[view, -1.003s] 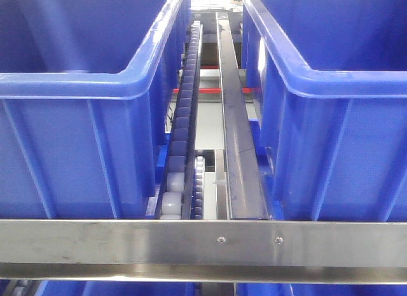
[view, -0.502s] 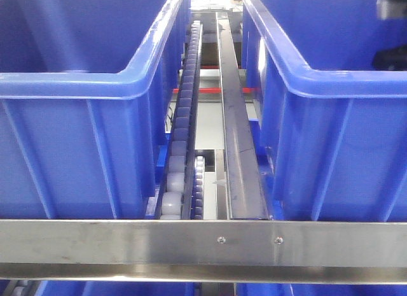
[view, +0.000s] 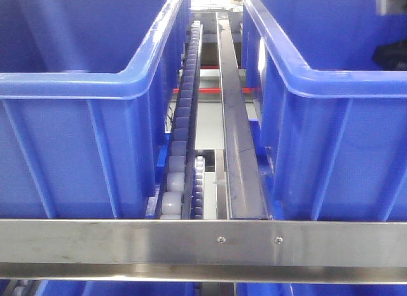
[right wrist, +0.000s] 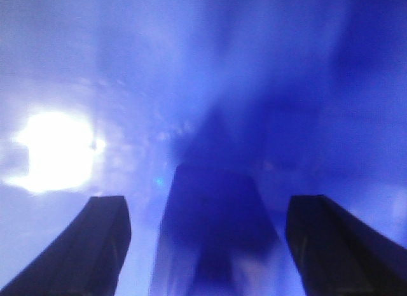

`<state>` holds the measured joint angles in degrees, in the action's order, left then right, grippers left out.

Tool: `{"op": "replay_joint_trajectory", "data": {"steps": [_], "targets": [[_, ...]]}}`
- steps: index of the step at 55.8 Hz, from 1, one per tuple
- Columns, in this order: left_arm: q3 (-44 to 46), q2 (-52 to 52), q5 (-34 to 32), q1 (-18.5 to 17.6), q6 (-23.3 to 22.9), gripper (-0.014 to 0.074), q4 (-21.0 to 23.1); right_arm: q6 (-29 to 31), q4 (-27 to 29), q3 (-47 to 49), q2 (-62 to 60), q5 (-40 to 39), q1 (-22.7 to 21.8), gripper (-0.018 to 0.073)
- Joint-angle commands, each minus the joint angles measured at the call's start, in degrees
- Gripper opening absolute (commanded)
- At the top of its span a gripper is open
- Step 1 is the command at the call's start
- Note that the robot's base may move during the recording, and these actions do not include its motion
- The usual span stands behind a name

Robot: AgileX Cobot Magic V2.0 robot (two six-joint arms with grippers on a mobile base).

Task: Pick and sort blue part to right shelf
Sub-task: 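Lower the right gripper into the bin below it and open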

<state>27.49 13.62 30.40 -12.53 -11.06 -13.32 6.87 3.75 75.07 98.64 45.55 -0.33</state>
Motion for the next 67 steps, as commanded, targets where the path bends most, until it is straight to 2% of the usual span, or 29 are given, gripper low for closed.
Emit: {"op": "replay_joint_trajectory", "data": {"steps": [1, 9, 13, 17, 26, 28, 37, 50, 67], "targets": [[1.5, 0.5, -4.2, 0.0, 0.0, 0.0133, -0.6, 0.7, -0.5, 2.1, -6.9, -0.4, -0.2, 0.0606], [1.5, 0.5, -4.2, 0.0, 0.0, 0.0133, -0.6, 1.1, -0.5, -0.2, -15.8, 0.6, -0.2, 0.0603], [1.5, 0.5, -4.2, 0.0, 0.0, 0.0133, -0.6, 1.1, -0.5, -3.4, -21.2, -0.8, -0.2, 0.0558], [1.5, 0.5, -4.2, 0.0, 0.0, 0.0133, -0.6, 1.1, -0.5, -7.3, -26.8, -2.4, -0.2, 0.0456], [1.5, 0.5, -4.2, 0.0, 0.0, 0.0133, -0.6, 1.1, -0.5, -17.8, -40.2, -5.1, -0.2, 0.0083], [1.5, 0.5, -4.2, 0.0, 0.0, 0.0133, -0.6, 1.1, -0.5, -20.6, -43.6, -6.4, -0.2, 0.0025], [1.5, 0.5, -4.2, 0.0, 0.0, 0.0133, -0.6, 1.1, -0.5, -31.7, -56.5, -12.5, -0.2, 0.0041], [1.5, 0.5, -4.2, 0.0, 0.0, 0.0133, -0.6, 1.1, -0.5, -44.3, -78.1, -16.3, -0.2, 0.0041], [1.5, 0.5, -4.2, 0.0, 0.0, 0.0133, -0.6, 1.1, -0.5, -51.4, -97.4, -17.6, -0.2, 0.0041]]}}
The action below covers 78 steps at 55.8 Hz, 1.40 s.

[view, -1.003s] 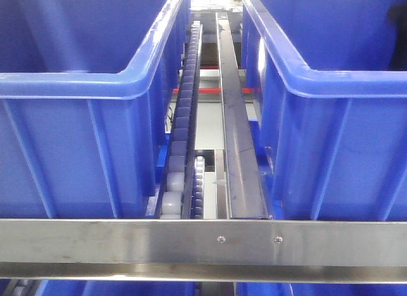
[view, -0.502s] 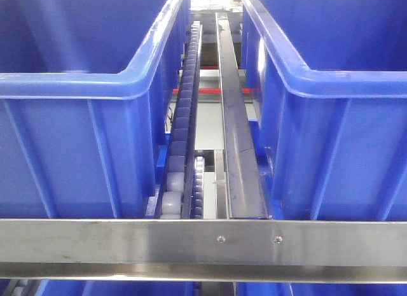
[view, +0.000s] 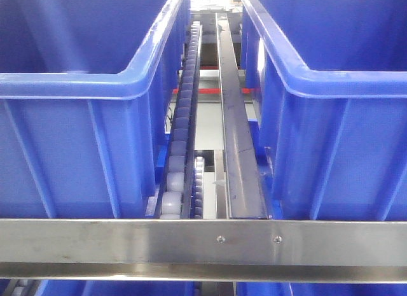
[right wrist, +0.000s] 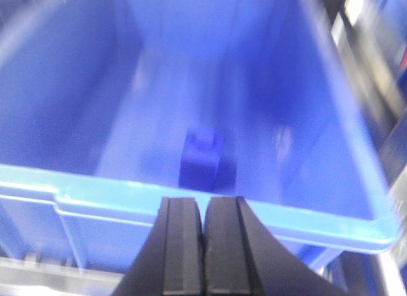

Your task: Pick and sort blue part to right shelf

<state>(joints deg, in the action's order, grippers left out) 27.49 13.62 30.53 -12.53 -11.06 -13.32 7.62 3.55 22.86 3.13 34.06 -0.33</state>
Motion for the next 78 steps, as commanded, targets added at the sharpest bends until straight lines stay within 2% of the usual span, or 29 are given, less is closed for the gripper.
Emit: {"op": "replay_joint_trajectory", "data": {"steps": [1, 40, 43, 50, 62, 73, 74, 76, 78], "targets": [[1.5, 0.5, -4.4, 0.0, 0.0, 0.0133, -0.6, 0.4, -0.3, 0.6, -2.2, -6.2, -0.2, 0.0041], [1.4, 0.5, -4.4, 0.0, 0.0, 0.0133, -0.6, 0.4, -0.3, 0.5, -3.2, -5.9, -0.2, 0.0041], [0.9, 0.5, -3.7, 0.1, 0.0, 0.0133, 0.8, 0.4, -0.3, 0.5, -3.2, -5.9, -0.2, 0.0041], [-3.3, -1.8, -6.5, 3.9, 0.0, 0.0133, 6.5, 0.4, -0.3, 0.5, -3.2, -5.9, -0.2, 0.0041], [-17.2, -8.6, -20.8, 12.0, 0.0, 0.0133, 7.7, 0.4, -0.3, 0.5, -3.2, -5.9, -0.2, 0.0041], [-29.7, -13.3, -32.7, 14.3, 0.0, 0.0133, 8.2, 0.4, -0.3, 0.5, -3.2, -5.9, -0.2, 0.0041], [-29.9, -13.7, -33.1, 14.4, 0.0, 0.0133, 8.7, 0.4, -0.3, 0.5, -3.2, -5.9, -0.2, 0.0041], [-29.4, -14.6, -28.5, 14.6, 0.0, 0.0133, 9.7, 0.4, -0.3, 0.5, -3.2, -5.9, -0.2, 0.0041], [-29.6, -15.4, -27.6, 14.6, 0.0, 0.0133, 10.4, 0.4, -0.3, 0.5, -3.2, -5.9, -0.2, 0.0041]]}}
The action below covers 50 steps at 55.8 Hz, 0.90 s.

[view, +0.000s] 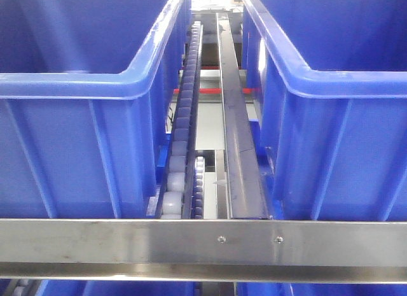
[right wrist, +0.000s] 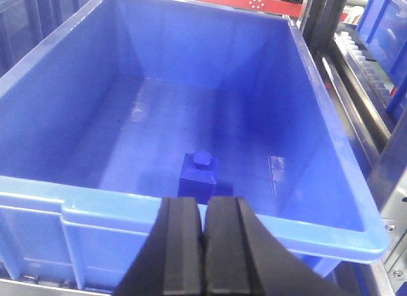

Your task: Pick and sort blue part to right shelf

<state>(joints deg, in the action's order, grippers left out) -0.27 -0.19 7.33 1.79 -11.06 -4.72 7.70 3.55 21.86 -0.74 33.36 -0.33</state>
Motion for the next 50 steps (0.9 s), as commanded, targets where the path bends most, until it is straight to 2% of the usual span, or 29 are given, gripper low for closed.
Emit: {"op": "replay_joint_trajectory", "data": {"steps": [1, 50], "targets": [[-1.8, -1.6, -4.7, 0.2, 0.0, 0.0133, 2.0, 0.3, -0.3, 1.5, 0.8, -5.2, -0.2, 0.0041], [-1.8, -1.6, -5.1, 0.2, 0.0, 0.0133, 2.0, 0.3, -0.3, 1.5, 0.8, -4.9, -0.2, 0.0041]]}}
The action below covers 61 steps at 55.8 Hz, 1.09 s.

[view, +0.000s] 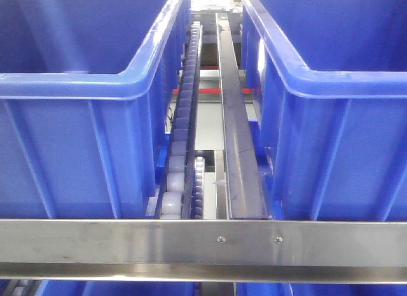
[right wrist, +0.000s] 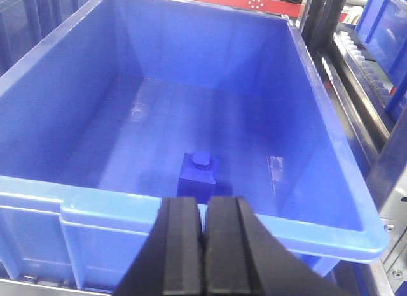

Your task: Pick and sort blue part to right shelf

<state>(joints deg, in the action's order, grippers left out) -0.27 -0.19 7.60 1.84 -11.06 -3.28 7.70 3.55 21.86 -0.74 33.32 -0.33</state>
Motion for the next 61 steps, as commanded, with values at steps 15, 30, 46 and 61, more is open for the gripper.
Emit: {"op": "replay_joint_trajectory", "data": {"steps": [15, 30, 46, 61], "targets": [[-1.8, -1.6, -5.4, 0.2, 0.0, 0.0133, 0.5, -5.6, 0.4, -4.6, 0.8, -13.4, -0.2, 0.0041], [-1.8, -1.5, -5.4, 0.2, 0.0, 0.0133, 0.5, -9.8, -0.8, -19.9, -0.9, -32.7, -0.2, 0.0041], [-1.8, -1.5, -5.4, 0.2, 0.0, 0.0133, 0.5, -10.3, -0.4, -23.1, -0.9, -37.7, -0.2, 0.0041], [-1.8, -1.4, -5.4, 0.2, 0.0, 0.0133, 0.5, -10.3, -0.4, -23.1, -0.9, -37.1, -0.2, 0.0041]]}}
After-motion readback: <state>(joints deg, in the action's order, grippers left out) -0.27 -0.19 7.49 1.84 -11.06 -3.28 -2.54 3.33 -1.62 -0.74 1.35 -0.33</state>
